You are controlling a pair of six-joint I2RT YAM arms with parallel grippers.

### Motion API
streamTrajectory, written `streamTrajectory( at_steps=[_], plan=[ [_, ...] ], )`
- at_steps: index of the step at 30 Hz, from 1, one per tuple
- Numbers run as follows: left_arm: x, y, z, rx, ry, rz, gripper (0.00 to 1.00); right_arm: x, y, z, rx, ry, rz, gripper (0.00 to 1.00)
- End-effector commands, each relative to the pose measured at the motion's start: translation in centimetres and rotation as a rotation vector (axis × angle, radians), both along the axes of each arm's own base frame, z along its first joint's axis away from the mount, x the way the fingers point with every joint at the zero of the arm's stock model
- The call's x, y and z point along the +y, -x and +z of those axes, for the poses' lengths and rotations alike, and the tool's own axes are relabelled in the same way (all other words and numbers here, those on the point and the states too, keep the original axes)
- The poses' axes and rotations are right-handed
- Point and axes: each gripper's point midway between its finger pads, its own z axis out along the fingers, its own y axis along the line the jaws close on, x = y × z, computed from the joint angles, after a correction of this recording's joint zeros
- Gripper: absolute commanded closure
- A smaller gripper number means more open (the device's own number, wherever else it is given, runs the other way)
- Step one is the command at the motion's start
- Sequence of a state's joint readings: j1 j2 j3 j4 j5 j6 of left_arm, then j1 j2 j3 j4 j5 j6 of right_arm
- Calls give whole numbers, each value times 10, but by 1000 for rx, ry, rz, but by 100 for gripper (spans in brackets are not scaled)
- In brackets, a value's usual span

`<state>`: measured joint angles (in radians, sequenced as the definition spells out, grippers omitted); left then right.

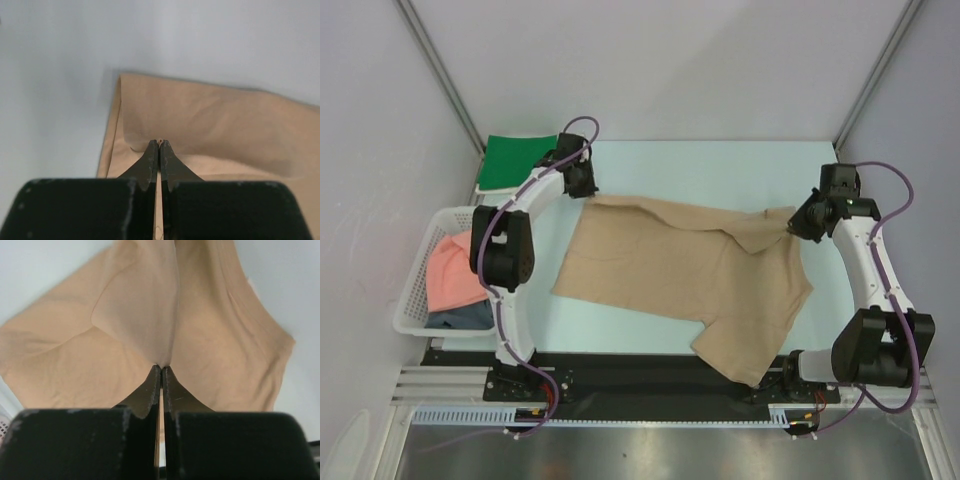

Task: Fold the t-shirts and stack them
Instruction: Flatten the tshirt out

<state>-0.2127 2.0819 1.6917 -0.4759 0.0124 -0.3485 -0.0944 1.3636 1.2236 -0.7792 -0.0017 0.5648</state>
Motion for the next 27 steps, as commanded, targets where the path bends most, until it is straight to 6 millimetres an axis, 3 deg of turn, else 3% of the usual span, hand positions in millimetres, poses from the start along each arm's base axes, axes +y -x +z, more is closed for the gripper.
streamTrajectory(
  at_steps=[1, 4, 8, 16, 22, 25, 27],
  plan=[
    [11, 36, 18, 53, -5, 10, 100, 8, 38, -11, 72, -54, -14, 100],
    [24, 46, 17, 54, -57, 44, 100, 3, 50, -17, 67, -65, -33, 100],
    [37, 44, 11, 71, -144, 46, 100, 1, 57, -18, 72, -41, -1, 100],
    [49, 35, -11, 92, -237, 39, 100, 1, 50, -21, 73, -37, 26, 100],
    [49, 36, -25, 111, -230, 64, 100, 3, 56, -37, 119, -47, 28, 100],
    [45, 32, -19, 96, -210, 63, 100, 3, 50, -35, 110, -43, 36, 100],
    [42, 21, -1, 38, -189, 76, 100, 1, 35, -29, 81, -45, 34, 100]
  ],
)
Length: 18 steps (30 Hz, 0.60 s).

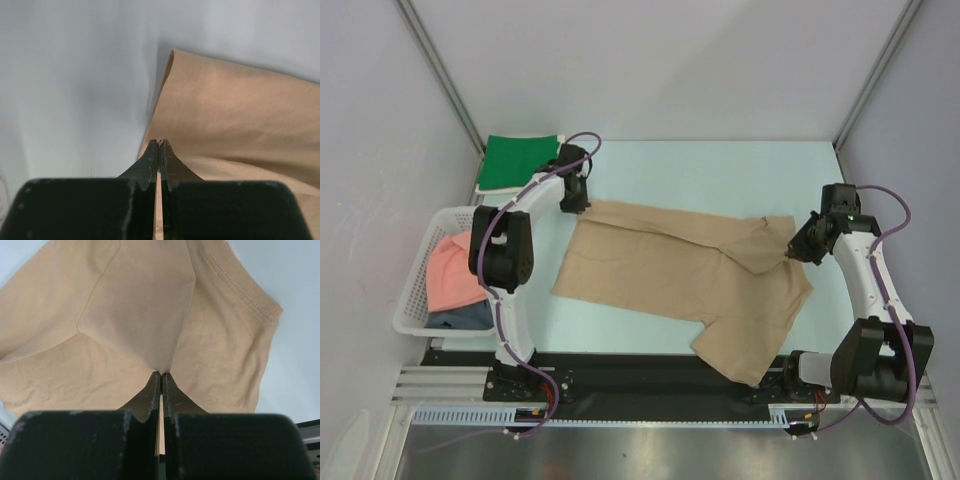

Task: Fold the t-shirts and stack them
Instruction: Flatten the tshirt out

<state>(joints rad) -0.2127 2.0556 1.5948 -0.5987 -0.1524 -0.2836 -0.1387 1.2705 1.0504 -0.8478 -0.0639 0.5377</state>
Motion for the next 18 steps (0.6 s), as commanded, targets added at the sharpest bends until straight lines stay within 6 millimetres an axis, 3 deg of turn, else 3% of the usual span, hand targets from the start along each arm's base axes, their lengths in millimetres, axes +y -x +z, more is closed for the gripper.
streamTrajectory(
  at_steps=[1, 3, 4, 5, 6, 7, 8, 9, 10, 11, 12, 13, 15, 16, 18],
  plan=[
    [-5, -31, 41, -149, 42, 15, 100, -5, -36, 28, -111, 12, 14, 100],
    [-13, -53, 61, -229, 80, 4, 100, -12, -65, 47, -182, 28, -4, 100],
    [-17, -63, 67, -252, 96, 5, 100, -22, -90, 61, -207, 46, -22, 100],
    [-28, -82, 94, -320, 137, -21, 100, -29, -103, 66, -209, 57, -41, 100],
    [-33, -93, 83, -309, 144, -36, 100, -34, -116, 70, -211, 61, -52, 100],
    [-36, -104, 88, -331, 156, -50, 100, -41, -138, 59, -186, 55, -63, 100],
    [-42, -120, 111, -391, 176, -63, 100, -45, -163, 88, -267, 62, -70, 100],
    [-44, -128, 109, -401, 186, -72, 100, -45, -181, 96, -300, 50, -62, 100],
    [-47, -139, 98, -401, 196, -81, 100, -49, -198, 84, -278, 45, -60, 100],
    [-57, -149, 107, -431, 251, -121, 100, -52, -217, 110, -342, 55, -64, 100],
    [-56, -155, 107, -446, 264, -125, 100, -53, -224, 110, -342, 55, -60, 100],
    [-60, -165, 107, -484, 276, -140, 100, -54, -235, 96, -320, 49, -54, 100],
    [-68, -171, 106, -519, 306, -179, 100, -55, -249, 106, -366, 48, -41, 100],
    [-71, -180, 115, -587, 318, -195, 100, -55, -253, 104, -373, 45, -33, 100],
    [-74, -181, 102, -597, 336, -201, 99, -51, -264, 101, -421, 29, -5, 100]
  ],
)
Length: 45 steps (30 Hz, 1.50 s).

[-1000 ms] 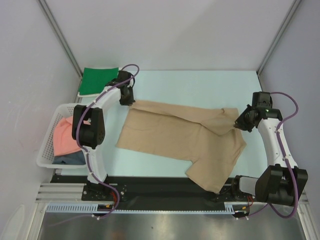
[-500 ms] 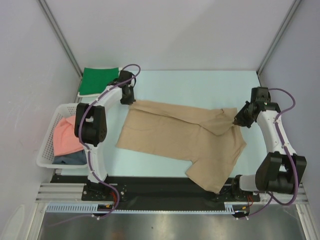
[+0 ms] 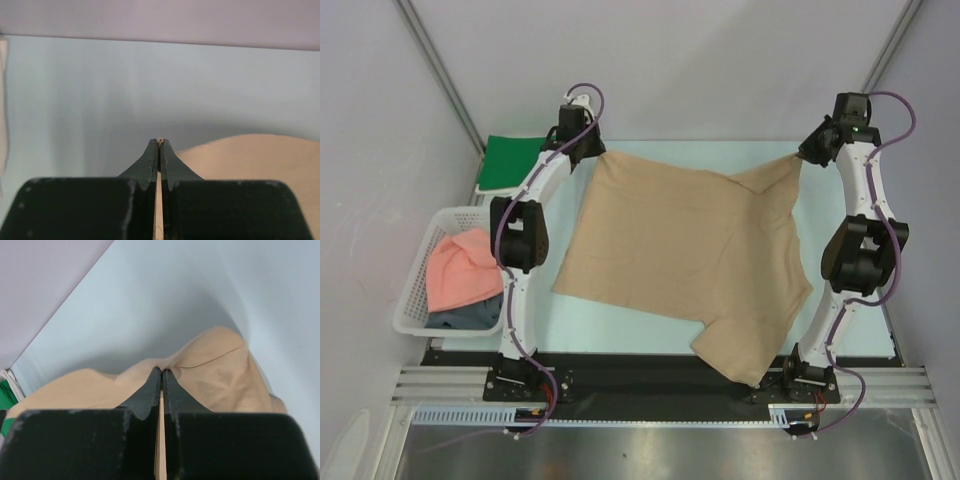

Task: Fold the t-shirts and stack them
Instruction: Flatten the tshirt out

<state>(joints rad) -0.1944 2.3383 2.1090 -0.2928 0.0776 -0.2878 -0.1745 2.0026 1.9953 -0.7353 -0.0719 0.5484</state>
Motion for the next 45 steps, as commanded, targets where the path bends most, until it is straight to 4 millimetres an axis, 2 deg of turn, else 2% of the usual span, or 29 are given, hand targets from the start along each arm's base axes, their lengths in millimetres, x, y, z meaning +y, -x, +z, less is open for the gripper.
streamTrajectory(
  at_steps=[1, 2, 4, 8, 9, 11, 12, 13, 15, 16, 18, 19, 21, 22, 23, 24, 26, 27, 30, 31, 33, 34, 35, 38, 41, 42, 45],
  plan=[
    [-10, -20, 12, -141, 66, -54, 100, 3, -18, 21, -121, -6, 49, 100],
    [-9, -22, 3, -133, 67, -50, 100, 7, -19, 28, -152, -15, 68, 100],
    [-7, -26, 3, -142, 66, -31, 100, 6, -25, 28, -196, -14, 79, 100],
    [2, -29, 24, -187, 42, 5, 100, 5, -27, 50, -295, -23, 117, 100],
    [5, -25, 49, -218, 33, 9, 100, 4, -25, 69, -342, -16, 118, 100],
    [14, -17, 71, -246, 7, 28, 100, -2, -20, 92, -396, -18, 103, 100],
    [18, -11, 90, -273, -9, 30, 100, -4, -16, 106, -425, -11, 91, 100],
    [20, 2, 129, -331, -7, 33, 100, -10, -5, 133, -479, 6, 68, 100],
    [26, 20, 161, -373, -25, 33, 100, -17, 8, 171, -569, 29, 19, 100],
    [30, 40, 207, -445, -18, 34, 100, -16, 27, 205, -642, 50, 5, 100],
    [31, 64, 237, -488, -27, 15, 100, -17, 44, 238, -729, 83, -21, 100],
    [34, 93, 284, -571, -17, 2, 100, -12, 65, 268, -796, 98, -20, 100],
    [33, 124, 312, -625, -30, -38, 100, -7, 88, 294, -868, 115, -19, 100],
    [34, 152, 340, -684, -30, -55, 100, 1, 114, 320, -936, 130, -13, 100],
    [34, 171, 355, -719, -41, -80, 100, 4, 127, 329, -976, 142, -9, 100],
    [38, 202, 377, -771, -43, -88, 100, 14, 159, 357, -1063, 167, 7, 100],
    [44, 238, 400, -837, -61, -103, 100, 23, 188, 368, -1113, 193, 24, 100],
    [51, 272, 419, -890, -73, -103, 100, 34, 226, 392, -1199, 219, 38, 100],
    [57, 321, 441, -955, -88, -123, 100, 51, 276, 410, -1303, 252, 69, 100],
    [63, 349, 457, -1006, -89, -117, 100, 60, 309, 423, -1366, 274, 76, 100],
    [70, 380, 473, -1053, -84, -104, 100, 70, 343, 437, -1431, 305, 88, 100],
    [75, 401, 484, -1089, -81, -97, 100, 78, 372, 447, -1486, 317, 92, 100],
    [78, 414, 490, -1107, -78, -91, 100, 83, 389, 455, -1521, 329, 97, 100],
    [90, 460, 511, -1182, -75, -60, 100, 95, 422, 466, -1579, 340, 131, 100],
    [105, 496, 525, -1236, -66, -4, 100, 100, 452, 480, -1636, 346, 128, 100],
    [108, 505, 530, -1255, -60, 4, 100, 103, 468, 488, -1670, 355, 130, 100],
    [111, 521, 540, -1290, -38, 8, 100, 108, 486, 501, -1714, 367, 143, 100]
  ],
)
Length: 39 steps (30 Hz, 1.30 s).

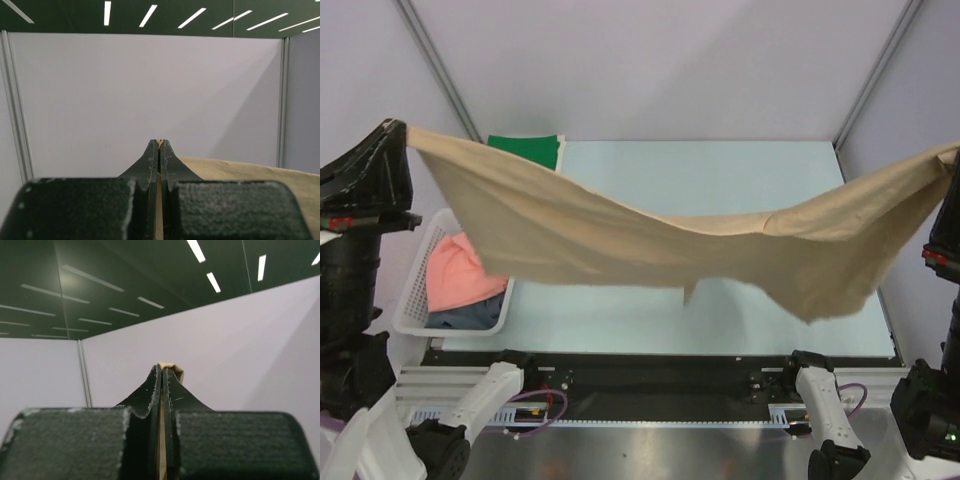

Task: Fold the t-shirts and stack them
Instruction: Flatten the tshirt out

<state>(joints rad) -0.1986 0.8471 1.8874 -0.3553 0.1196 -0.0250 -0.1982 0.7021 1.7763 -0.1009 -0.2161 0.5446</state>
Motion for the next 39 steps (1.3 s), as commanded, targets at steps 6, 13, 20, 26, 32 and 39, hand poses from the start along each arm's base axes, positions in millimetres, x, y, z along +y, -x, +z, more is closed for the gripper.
streamTrajectory(
  at_steps=[6, 13, 20, 26, 32, 39],
  plan=[
    [12, -27, -10, 8, 13, 96, 100, -8, -37, 7, 29, 8, -6, 100],
    [1, -157, -108, 209, -22, 211, 100, -29, -183, -80, 297, -57, 43, 100],
    [-23, -293, -274, 445, -124, 271, 100, -49, -334, -255, 639, -105, 39, 100],
    [-47, -429, -447, 809, -222, 283, 100, -63, -447, -395, 874, -82, 31, 100],
    [-82, -524, -562, 1058, -287, 173, 100, -87, -517, -490, 1068, -105, 10, 100],
    [-60, -548, -555, 1069, -166, 243, 100, -84, -548, -532, 1173, -72, 49, 100]
  ],
)
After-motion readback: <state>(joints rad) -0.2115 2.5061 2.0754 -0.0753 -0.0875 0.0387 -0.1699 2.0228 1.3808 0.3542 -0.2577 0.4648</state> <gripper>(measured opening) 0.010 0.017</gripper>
